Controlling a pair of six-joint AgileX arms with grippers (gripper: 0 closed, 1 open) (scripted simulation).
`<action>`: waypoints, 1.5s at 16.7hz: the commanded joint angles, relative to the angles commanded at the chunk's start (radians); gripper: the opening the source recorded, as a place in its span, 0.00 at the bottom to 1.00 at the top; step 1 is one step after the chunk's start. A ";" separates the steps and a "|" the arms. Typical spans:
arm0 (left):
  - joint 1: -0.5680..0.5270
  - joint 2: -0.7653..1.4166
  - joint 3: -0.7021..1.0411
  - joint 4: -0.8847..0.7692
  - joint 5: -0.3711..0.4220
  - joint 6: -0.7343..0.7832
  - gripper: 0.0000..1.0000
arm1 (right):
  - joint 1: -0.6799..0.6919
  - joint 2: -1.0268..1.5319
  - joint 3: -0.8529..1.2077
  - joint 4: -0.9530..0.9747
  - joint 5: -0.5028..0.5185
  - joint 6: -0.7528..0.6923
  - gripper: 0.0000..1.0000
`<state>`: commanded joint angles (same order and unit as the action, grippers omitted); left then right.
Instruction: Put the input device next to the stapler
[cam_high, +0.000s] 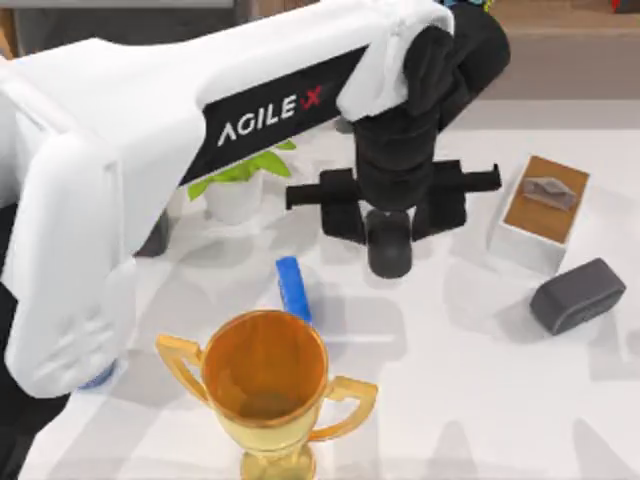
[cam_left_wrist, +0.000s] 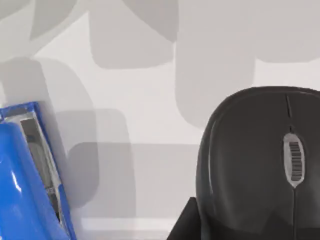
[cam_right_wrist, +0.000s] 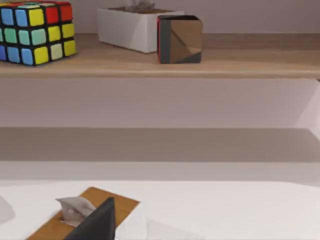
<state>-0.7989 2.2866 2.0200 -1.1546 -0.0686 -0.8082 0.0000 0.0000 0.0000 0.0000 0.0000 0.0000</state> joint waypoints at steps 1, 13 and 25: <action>-0.024 0.015 -0.018 0.007 -0.001 -0.017 0.00 | 0.000 0.000 0.000 0.000 0.000 0.000 1.00; -0.065 0.045 -0.051 0.019 -0.005 -0.048 0.00 | 0.000 0.000 0.000 0.000 0.000 0.000 1.00; -0.064 0.022 -0.038 0.050 -0.019 -0.045 0.00 | 0.000 0.000 0.000 0.000 0.000 0.000 1.00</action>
<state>-0.8634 2.3088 1.9824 -1.1049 -0.0872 -0.8532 0.0000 0.0000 0.0000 0.0000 0.0000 0.0000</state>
